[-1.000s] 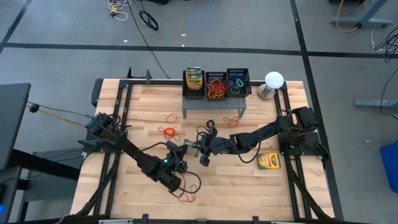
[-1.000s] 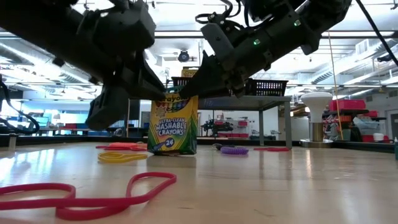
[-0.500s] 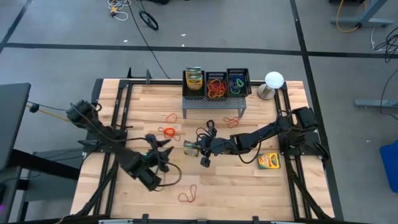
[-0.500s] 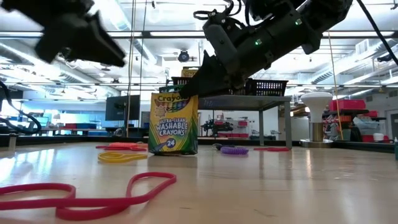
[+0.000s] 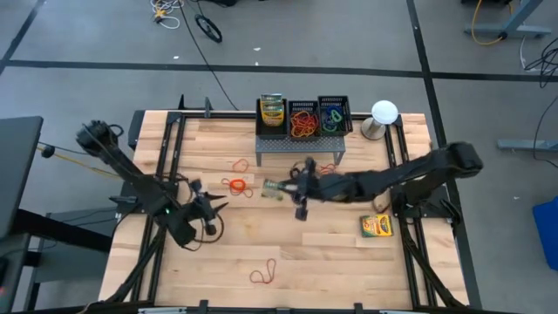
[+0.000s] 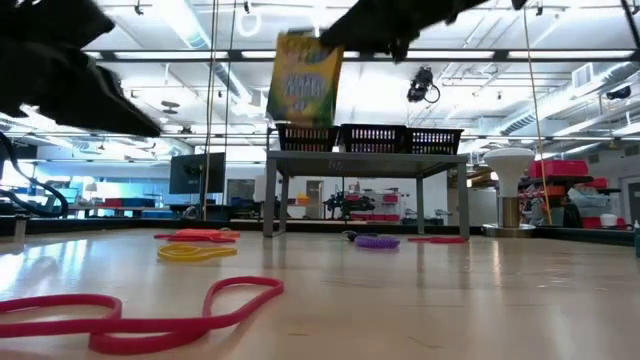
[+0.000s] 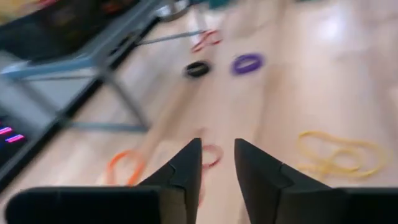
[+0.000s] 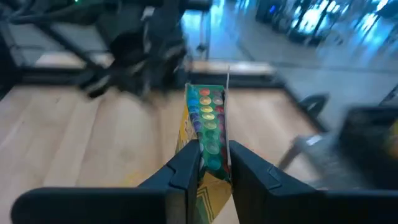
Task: Sort rubber bands into baskets
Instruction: Put the crayon box into the left black basket on the shelf
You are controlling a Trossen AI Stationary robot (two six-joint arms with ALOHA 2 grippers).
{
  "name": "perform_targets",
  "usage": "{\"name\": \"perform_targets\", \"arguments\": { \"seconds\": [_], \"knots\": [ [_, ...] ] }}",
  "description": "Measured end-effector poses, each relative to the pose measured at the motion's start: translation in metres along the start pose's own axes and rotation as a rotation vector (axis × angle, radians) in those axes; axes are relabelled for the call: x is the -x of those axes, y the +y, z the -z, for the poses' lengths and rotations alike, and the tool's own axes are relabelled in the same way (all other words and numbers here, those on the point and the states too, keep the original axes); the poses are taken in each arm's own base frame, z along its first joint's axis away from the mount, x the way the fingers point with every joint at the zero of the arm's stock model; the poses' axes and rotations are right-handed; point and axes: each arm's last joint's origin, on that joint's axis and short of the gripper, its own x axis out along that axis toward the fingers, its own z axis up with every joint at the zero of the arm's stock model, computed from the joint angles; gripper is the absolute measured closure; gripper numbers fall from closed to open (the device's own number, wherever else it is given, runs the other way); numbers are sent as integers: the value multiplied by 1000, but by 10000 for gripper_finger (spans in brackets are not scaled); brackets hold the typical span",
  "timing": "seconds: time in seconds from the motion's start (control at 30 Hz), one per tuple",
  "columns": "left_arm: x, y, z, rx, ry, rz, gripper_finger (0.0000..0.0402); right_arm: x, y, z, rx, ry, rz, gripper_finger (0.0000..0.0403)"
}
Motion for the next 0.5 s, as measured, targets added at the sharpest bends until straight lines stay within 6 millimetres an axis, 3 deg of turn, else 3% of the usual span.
{"name": "perform_targets", "arguments": {
  "seconds": [0.13, 0.27, 0.37, 0.5],
  "knots": [
    [-15, 9, -11, 44, -98, 204, 323, 13, -31, -17, 41, -51, 39, 323],
    [-32, 27, -17, 85, -309, 398, 349, 9, -64, -26, 84, -66, 28, 323],
    [-41, 42, -18, 125, -410, 440, 366, 5, -90, -41, 119, -96, 18, 323],
    [-52, 56, -14, 172, -404, 404, 381, 6, -126, -61, 175, -81, 29, 323]
  ]
}}
